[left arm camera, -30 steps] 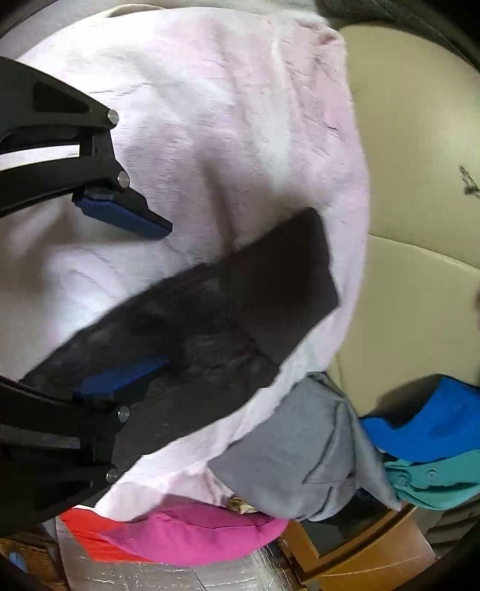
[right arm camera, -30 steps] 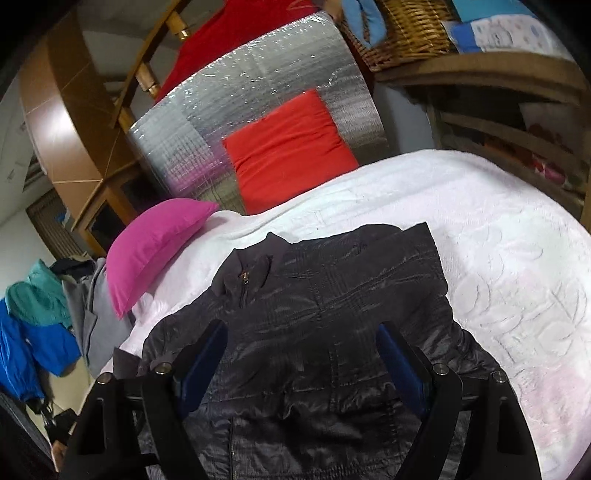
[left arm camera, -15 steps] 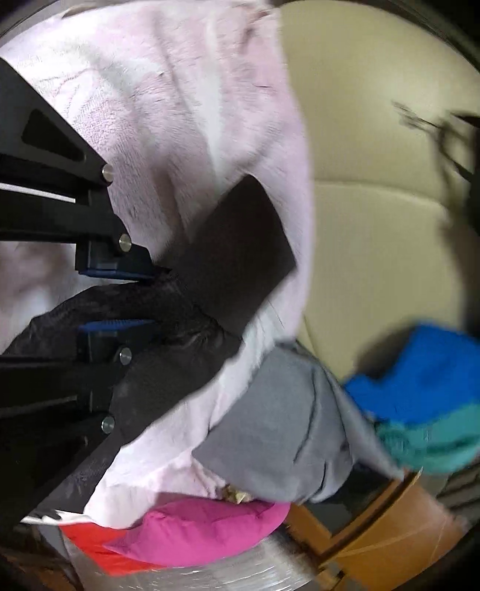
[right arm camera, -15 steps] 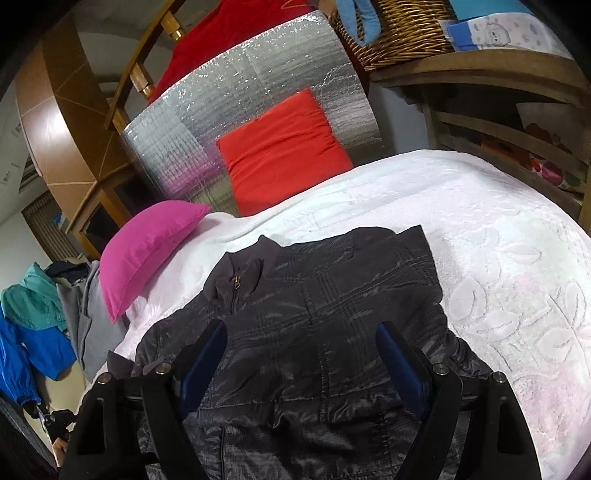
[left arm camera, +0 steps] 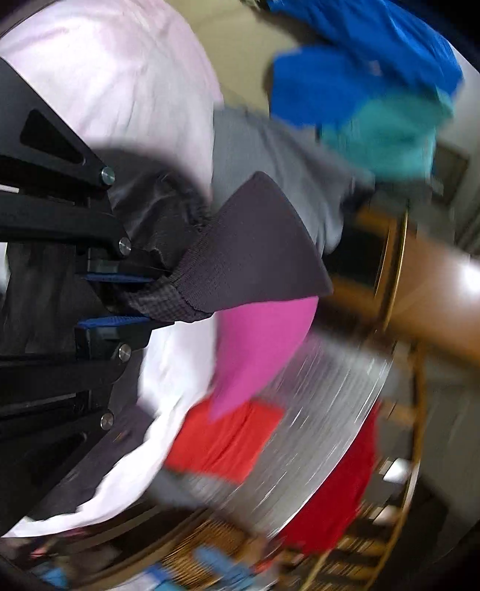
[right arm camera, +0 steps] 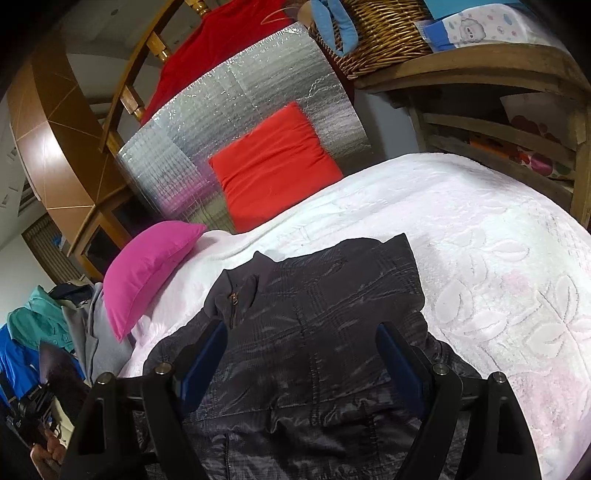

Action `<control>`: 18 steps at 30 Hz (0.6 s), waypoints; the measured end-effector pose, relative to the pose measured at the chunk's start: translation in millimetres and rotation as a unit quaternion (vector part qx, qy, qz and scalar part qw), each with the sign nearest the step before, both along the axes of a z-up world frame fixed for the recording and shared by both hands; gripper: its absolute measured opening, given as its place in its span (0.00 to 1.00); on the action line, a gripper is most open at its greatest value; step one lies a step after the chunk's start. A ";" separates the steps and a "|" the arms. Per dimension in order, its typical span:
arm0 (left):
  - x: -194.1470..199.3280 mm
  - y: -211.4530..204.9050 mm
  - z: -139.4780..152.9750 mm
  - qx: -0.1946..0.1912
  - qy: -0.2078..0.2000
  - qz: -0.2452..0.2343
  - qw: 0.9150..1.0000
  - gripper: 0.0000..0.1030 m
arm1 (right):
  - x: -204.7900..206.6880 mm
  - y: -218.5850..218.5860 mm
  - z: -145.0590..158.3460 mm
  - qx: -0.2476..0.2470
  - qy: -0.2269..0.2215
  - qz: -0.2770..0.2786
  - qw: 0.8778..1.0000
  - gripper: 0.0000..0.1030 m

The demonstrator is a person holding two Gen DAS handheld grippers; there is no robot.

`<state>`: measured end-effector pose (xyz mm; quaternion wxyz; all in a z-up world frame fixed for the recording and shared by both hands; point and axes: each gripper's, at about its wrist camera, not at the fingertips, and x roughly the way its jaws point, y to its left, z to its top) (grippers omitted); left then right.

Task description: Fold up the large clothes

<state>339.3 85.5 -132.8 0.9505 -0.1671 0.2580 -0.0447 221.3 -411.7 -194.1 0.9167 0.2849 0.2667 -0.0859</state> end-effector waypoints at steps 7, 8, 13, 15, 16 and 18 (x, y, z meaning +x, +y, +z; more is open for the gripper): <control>-12.7 -135.0 -27.1 0.026 0.047 -0.153 0.987 0.15 | 0.3 -7.3 -6.8 0.009 0.010 0.005 1.000 0.83; -11.2 -150.8 -35.5 0.027 0.059 -0.169 0.984 0.15 | 0.9 -9.1 -8.8 0.014 0.013 0.008 1.000 0.83; -17.9 -221.1 -90.0 0.065 0.136 -0.241 0.959 0.15 | 5.6 -16.5 -16.9 0.038 0.022 0.021 0.999 0.83; -21.7 -235.2 -110.3 0.086 0.172 -0.263 0.945 0.16 | 9.0 -18.0 -21.3 0.055 0.025 0.030 0.998 0.83; -23.4 -238.0 -110.8 0.089 0.179 -0.267 0.943 0.16 | 10.7 -18.0 -23.0 0.065 0.025 0.037 0.997 0.83; -29.9 -233.9 -106.0 0.092 0.177 -0.278 0.940 0.20 | 13.4 -15.9 -24.4 0.079 0.021 0.052 0.995 0.83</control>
